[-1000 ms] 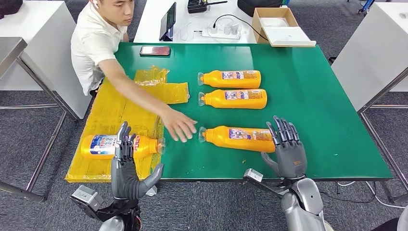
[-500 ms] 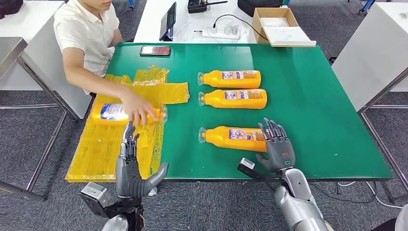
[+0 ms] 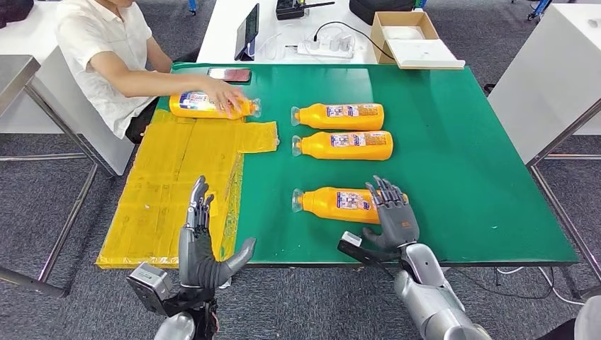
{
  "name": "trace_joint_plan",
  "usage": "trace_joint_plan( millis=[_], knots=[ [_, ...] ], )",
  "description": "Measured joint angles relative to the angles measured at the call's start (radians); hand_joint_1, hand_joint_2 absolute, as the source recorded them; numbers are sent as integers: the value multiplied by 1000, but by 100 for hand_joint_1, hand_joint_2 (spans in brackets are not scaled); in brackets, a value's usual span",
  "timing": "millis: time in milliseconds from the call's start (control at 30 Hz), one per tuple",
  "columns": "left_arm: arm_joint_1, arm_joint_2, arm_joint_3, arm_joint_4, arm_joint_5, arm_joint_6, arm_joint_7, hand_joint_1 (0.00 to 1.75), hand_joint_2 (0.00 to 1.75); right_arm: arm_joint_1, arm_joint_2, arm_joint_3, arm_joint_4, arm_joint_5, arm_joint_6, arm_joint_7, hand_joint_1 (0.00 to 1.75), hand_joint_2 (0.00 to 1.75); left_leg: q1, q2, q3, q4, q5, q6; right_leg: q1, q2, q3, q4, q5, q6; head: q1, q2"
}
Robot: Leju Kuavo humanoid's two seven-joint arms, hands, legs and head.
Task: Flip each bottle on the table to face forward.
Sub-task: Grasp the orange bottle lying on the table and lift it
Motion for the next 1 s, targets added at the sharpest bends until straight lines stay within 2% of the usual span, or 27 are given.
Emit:
trace_joint_plan(
  millis=[300,533,667,700,800,833,867,1000],
  knots=[
    [-1,0,-6,1,-9,3,16,0,175,-26,-5,45,26,11,-11,136,0,175,0,0,0,0,0,0,0,0,1,0,0,0,0,0],
    [-2,0,-6,1,-14,4,23,0,175,-33,-6,56,36,18,-9,167,0,175,0,0,1,0,0,0,0,0,1,0,0,0,0,0],
    [-4,0,-6,1,-14,1,39,0,175,-46,-6,61,52,31,28,251,0,175,0,-1,1,0,0,0,0,0,1,0,0,0,0,0],
    [-5,0,-6,1,-14,-2,45,0,175,-50,-6,61,57,32,48,271,12,175,0,-1,1,0,0,0,0,0,2,0,0,0,0,0],
    [-11,0,-6,1,-12,-12,64,0,175,-68,-6,62,73,26,125,307,138,175,0,0,3,0,0,0,0,0,3,0,0,0,0,0],
    [-13,0,-6,1,-10,-15,69,0,175,-74,-6,62,78,23,154,313,170,175,0,0,4,0,0,0,0,0,3,0,0,0,0,0],
    [-15,0,-6,2,-8,-18,74,0,175,-80,-6,62,82,20,183,319,175,175,0,0,5,0,0,0,0,0,4,0,0,0,0,0],
    [-23,0,-4,7,-2,-27,90,0,175,-106,-9,62,96,5,270,323,175,175,0,0,8,0,0,0,0,0,7,-1,0,0,0,0]
  ],
)
